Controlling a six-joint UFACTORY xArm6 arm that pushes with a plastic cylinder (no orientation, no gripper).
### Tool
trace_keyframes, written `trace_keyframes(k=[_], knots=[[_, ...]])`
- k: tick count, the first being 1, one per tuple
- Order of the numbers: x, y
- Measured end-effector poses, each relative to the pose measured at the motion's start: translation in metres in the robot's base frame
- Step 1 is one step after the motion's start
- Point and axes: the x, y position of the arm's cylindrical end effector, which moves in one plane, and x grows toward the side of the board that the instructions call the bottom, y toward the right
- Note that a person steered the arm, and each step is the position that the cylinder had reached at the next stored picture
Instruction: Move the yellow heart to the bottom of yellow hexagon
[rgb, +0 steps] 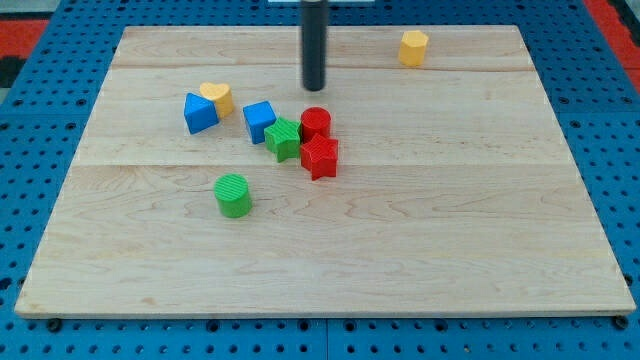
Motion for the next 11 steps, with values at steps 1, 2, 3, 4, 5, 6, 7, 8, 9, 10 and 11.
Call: trace_keyframes(k=[1, 2, 3, 4, 5, 6, 7, 8, 9, 10, 11], knots=[[0.042, -0.045], [0.079, -0.079], [0.079, -0.140], [0.075, -0.159], [0.051, -0.146], [0.036, -0.122], [0.036, -0.090], [0.011, -0.068], [-0.039, -0.070], [-0.060, -0.063], [-0.073, -0.143]])
